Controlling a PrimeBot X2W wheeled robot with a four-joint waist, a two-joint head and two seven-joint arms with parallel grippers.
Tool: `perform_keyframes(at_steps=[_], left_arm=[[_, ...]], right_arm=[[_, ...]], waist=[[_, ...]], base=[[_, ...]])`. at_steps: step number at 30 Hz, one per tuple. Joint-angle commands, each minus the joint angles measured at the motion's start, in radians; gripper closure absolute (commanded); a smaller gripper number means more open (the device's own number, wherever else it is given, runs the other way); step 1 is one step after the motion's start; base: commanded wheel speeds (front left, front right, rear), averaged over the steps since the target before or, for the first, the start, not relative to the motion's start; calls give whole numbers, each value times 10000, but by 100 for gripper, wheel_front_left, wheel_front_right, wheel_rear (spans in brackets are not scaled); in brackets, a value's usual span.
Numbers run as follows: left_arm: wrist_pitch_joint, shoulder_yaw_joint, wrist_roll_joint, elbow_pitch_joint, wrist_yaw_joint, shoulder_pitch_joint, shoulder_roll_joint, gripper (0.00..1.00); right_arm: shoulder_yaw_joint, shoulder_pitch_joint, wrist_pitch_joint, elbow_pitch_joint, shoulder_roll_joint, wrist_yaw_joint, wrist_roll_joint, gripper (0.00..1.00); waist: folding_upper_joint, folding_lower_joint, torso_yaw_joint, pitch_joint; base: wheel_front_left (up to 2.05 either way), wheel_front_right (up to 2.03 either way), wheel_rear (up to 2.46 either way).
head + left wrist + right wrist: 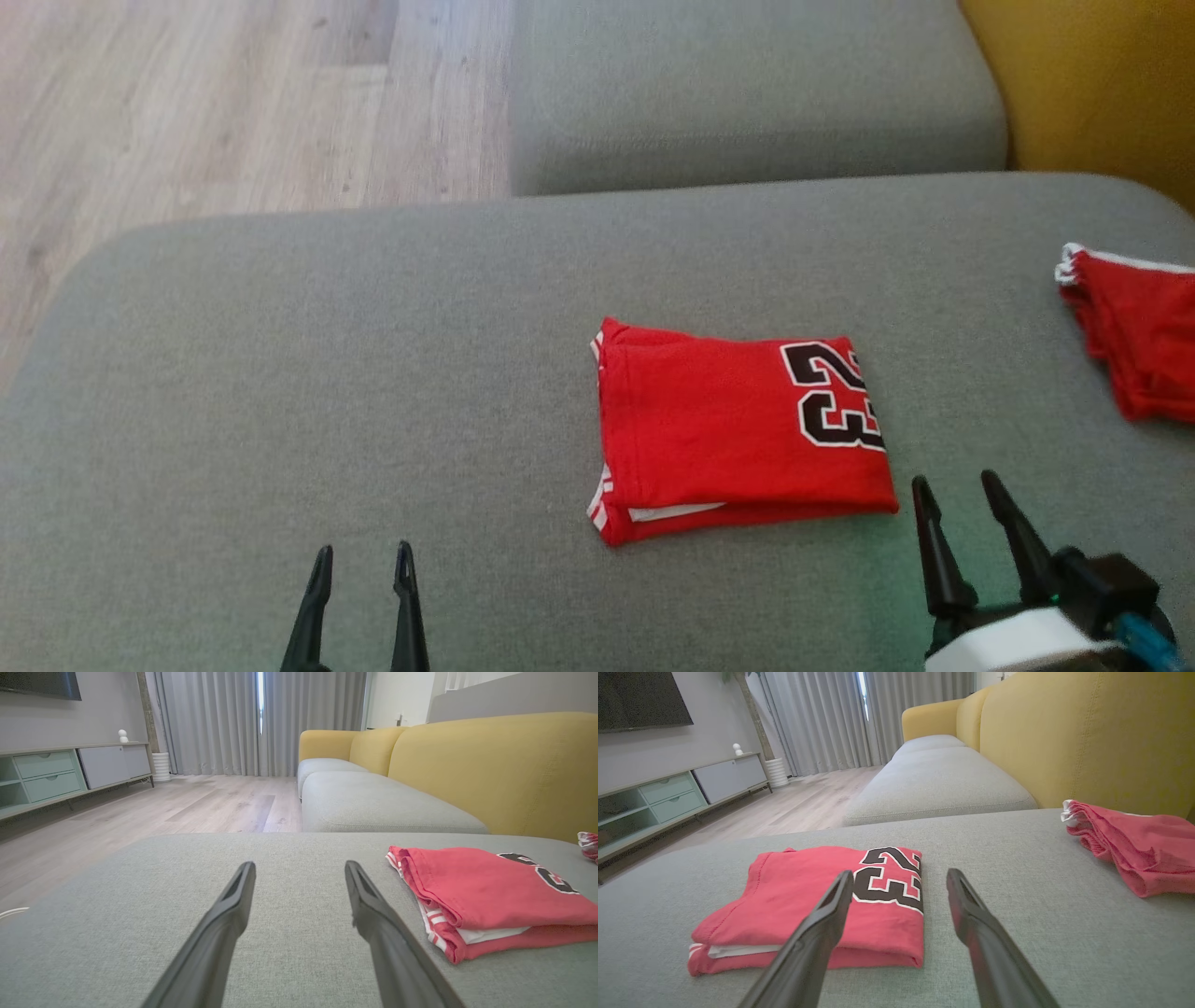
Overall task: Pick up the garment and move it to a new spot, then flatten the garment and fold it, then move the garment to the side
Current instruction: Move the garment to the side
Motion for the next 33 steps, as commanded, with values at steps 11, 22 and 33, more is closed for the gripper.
perform_keyframes(at_steps=[11,22,33], left_arm=[[-95,-373,-372,-345,-326,-1408,-93,0],[-95,-1005,-305,-420,-197,-2046,-93,0],[-95,-1001,-365,-470,178,-2226,-93,0]], right_arm=[[-306,-2403,95,1615,-529,39,251,0],[404,-4391,2518,4481,-646,39,1148,0],[1194,-5552,2117,4424,-1911,39,1882,100]], waist=[[0,0,447,1403],[0,0,904,2072],[0,0,514,2460]], base=[[0,0,0],[0,0,0],[0,0,0]])
